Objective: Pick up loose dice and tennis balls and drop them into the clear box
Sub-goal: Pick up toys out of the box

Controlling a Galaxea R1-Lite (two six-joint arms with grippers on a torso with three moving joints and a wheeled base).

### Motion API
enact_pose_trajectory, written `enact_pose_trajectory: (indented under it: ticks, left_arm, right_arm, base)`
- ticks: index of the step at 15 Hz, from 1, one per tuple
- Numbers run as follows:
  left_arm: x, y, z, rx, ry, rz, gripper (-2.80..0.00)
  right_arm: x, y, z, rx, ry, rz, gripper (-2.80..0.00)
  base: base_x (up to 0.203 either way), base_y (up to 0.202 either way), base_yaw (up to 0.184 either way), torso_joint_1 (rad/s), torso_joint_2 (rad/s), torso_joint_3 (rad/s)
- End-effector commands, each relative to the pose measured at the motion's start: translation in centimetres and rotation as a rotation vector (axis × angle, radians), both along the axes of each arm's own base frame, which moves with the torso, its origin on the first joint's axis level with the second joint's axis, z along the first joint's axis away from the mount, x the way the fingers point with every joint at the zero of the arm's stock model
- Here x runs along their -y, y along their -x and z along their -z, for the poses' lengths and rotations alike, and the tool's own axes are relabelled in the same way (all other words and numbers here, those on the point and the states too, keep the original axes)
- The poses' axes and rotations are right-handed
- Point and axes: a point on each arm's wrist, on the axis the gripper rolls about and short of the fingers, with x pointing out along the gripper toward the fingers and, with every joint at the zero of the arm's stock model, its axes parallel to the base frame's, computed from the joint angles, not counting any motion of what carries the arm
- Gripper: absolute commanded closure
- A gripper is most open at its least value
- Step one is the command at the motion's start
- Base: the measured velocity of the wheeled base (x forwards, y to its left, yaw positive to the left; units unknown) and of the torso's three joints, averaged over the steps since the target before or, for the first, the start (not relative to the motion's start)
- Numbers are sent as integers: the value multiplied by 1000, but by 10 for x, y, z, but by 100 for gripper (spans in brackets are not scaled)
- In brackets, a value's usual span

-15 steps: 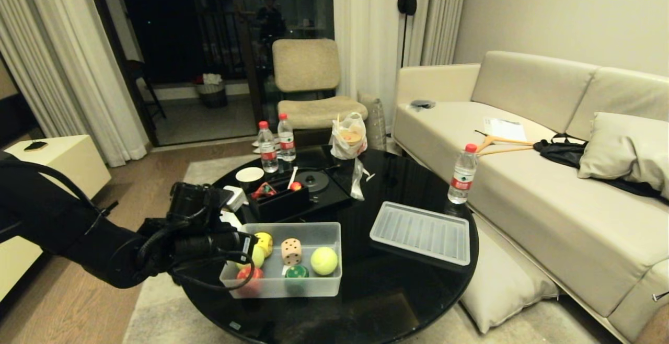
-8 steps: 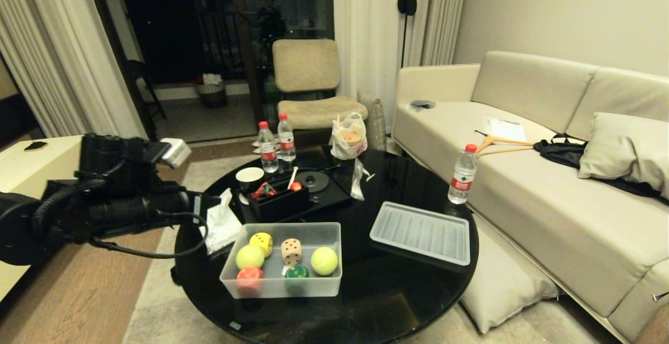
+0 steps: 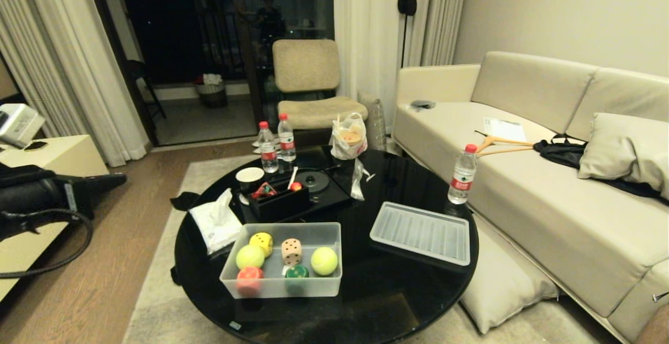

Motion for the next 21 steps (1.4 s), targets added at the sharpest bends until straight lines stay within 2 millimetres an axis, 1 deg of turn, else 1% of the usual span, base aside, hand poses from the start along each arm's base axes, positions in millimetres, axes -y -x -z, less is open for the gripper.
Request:
enact_pose_trajectory:
  ticks: [1,2,6,8,10,13,16,18,21]
  left_arm:
    - [-6,60,3,88,5,-10,0]
    - [-7,76,15,82,3,-14,0]
    - [-10,122,52,92,0,-28,0]
    - [-12,143,81,67,-6,-32,0]
    - [-12,160,106,48,-13,-23,0]
    - [-14,180,123,62,-17,-31,0]
    - [-17,201,139,92,-30,-127,0]
    - [-17,209,143,152,-35,-188,0]
    - [-17,216,145,223,-41,-208,0]
  right_arm:
    - [0,0,0,-1,0,0,0]
    - [0,0,0,-3,0,0,0]
    - [0,0,0,-3,0,0,0]
    - [0,0,0,-1,0,0,0]
    - [0,0,0,-3,0,0,0]
    - [0,0,0,-1,0,1,0]
    - [0,0,0,-1,0,0,0]
    - [0,0,0,-2,0,1,0]
    - [0,0,0,-2,0,1,0]
  base:
    - [0,0,0,0,0,0]
    - [0,0,0,0,0,0]
    - [0,0,0,0,0,0]
    - [0,0,0,0,0,0]
    - [0,0,0,0,0,0]
    - [0,0,0,0,0,0]
    - [0,0,0,0,0,0]
    - [0,0,0,0,0,0]
    - [0,0,0,0,0,0]
